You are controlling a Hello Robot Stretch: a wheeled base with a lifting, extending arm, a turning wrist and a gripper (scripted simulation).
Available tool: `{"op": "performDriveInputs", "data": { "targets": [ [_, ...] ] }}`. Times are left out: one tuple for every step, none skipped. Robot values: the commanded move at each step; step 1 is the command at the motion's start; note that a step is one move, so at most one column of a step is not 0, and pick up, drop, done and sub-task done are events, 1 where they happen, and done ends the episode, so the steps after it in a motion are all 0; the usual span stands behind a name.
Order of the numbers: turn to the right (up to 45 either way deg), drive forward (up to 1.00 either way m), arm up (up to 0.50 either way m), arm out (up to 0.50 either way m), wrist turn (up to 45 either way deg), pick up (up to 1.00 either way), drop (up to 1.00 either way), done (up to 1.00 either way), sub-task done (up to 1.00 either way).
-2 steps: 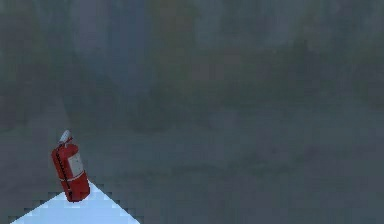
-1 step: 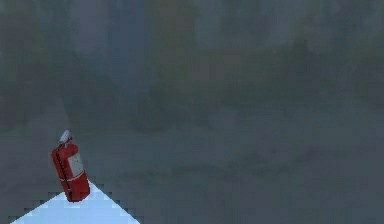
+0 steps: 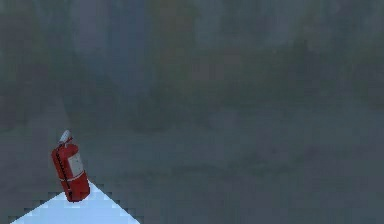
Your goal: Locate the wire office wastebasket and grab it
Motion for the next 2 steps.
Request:
{"op": "performDriveInputs", "data": {
  "targets": [
    [0.0,0.00,-0.32,0.00,0.0,0.00,0.00,0.00,0.00],
    [0.0,0.00,0.00,0.00,0.0,1.00,0.00,0.00,0.00]
  ]
}}
